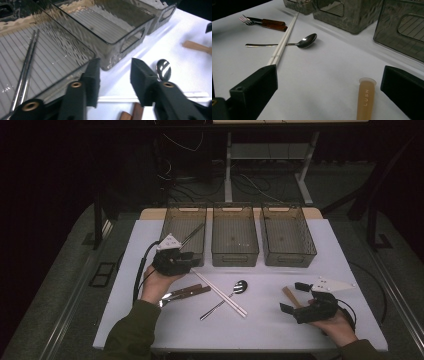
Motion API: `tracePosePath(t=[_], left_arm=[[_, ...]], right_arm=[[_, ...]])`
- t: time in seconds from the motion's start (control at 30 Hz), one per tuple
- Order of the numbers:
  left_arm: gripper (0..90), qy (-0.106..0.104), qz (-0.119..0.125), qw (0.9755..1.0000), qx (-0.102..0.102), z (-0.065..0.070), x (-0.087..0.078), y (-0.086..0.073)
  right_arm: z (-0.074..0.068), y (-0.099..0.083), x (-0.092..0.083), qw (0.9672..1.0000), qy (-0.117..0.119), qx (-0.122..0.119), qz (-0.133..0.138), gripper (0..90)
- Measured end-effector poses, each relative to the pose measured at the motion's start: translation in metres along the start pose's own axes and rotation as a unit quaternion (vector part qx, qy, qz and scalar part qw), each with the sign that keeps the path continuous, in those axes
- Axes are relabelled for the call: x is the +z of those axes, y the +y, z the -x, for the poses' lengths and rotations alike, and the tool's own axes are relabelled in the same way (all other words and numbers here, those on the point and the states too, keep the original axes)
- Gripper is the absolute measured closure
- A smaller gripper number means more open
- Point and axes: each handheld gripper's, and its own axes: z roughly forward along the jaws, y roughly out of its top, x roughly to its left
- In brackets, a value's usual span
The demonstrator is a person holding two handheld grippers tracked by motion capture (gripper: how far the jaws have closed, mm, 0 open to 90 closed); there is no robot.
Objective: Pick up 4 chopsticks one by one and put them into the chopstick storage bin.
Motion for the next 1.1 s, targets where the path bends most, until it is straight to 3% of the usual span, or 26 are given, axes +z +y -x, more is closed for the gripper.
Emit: tracePosePath(t=[0.3, 0.4, 0.57, 0.73, 0.83, 1.1], left_arm=[[82.6, -0.006, -0.032, 0.9995, 0.004, 0.006, 0.004, -0.014], [88.9, 0.002, -0.044, 0.9990, 0.005, 0.005, 0.008, -0.017], [89.1, 0.019, -0.070, 0.9972, 0.018, 0.002, 0.015, -0.022], [89.2, 0.055, -0.084, 0.9948, 0.021, -0.005, 0.021, -0.027], [89.2, 0.065, -0.088, 0.9939, 0.017, -0.011, 0.027, -0.030], [89.2, 0.068, -0.103, 0.9921, 0.021, -0.016, 0.039, -0.034]], right_arm=[[-0.001, 0.000, -0.001, 1.0000, -0.001, -0.002, 0.000, 1.1], [-0.001, 0.000, 0.000, 1.0000, -0.001, -0.003, 0.000, 1.1], [-0.001, 0.000, 0.000, 1.0000, 0.000, -0.002, -0.002, 1.1], [-0.001, 0.000, 0.000, 1.0000, 0.001, -0.005, -0.003, 1.1], [-0.001, 0.000, 0.000, 1.0000, 0.001, -0.006, -0.004, 1.1], [-0.001, 0.000, 0.001, 1.0000, 0.002, -0.006, -0.005, 1.1]])
